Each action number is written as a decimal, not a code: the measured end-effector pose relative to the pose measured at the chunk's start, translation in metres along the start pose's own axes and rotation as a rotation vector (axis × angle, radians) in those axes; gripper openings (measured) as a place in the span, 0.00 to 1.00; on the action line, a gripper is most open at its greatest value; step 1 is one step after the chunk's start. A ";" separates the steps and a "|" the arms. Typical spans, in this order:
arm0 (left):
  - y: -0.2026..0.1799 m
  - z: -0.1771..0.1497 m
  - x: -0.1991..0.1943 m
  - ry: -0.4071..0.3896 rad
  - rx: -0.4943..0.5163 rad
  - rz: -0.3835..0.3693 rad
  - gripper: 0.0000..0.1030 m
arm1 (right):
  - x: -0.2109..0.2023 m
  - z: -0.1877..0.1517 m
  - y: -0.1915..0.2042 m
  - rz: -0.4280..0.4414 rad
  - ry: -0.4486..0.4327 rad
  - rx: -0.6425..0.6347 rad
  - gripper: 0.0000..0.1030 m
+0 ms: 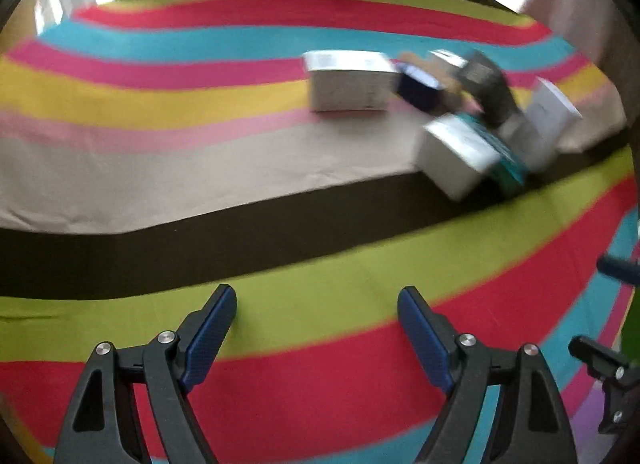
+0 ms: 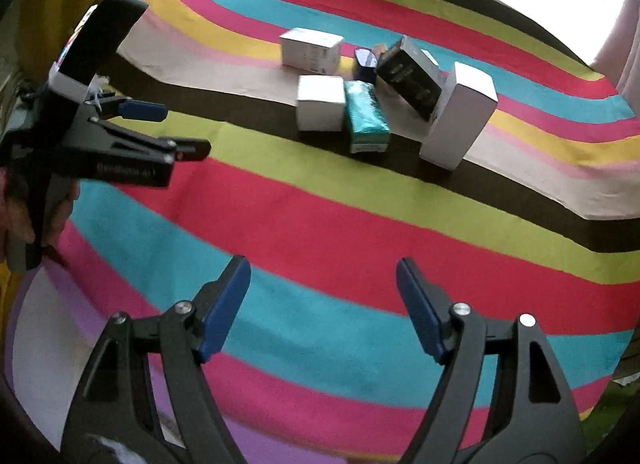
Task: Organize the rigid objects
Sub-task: 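Move both tools back toward the boxes on the tablecloth, then grasp the teal box with the right tool, then grasp the small white cube box with the left tool while the right tool holds the teal box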
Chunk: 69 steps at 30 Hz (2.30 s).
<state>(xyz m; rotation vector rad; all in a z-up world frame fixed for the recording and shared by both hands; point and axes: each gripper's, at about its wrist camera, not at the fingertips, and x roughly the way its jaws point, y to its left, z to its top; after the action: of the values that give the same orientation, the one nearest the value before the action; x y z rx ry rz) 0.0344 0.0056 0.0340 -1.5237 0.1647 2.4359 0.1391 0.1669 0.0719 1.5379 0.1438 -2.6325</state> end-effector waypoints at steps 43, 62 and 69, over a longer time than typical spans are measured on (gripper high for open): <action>0.017 0.017 0.021 -0.166 -0.012 0.042 1.00 | 0.064 0.031 -0.069 0.069 -0.178 -0.053 0.36; -0.099 0.081 0.044 -0.065 -0.200 0.114 0.64 | 0.068 0.035 -0.072 0.069 -0.178 -0.016 0.36; -0.074 0.051 0.026 -0.111 -0.100 0.085 0.53 | 0.069 0.037 -0.073 0.067 -0.179 -0.012 0.36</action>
<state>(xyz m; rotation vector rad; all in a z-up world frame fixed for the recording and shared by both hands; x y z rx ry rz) 0.0001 0.0923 0.0367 -1.4435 0.0897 2.6246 0.0644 0.2321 0.0319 1.2724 0.0932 -2.6937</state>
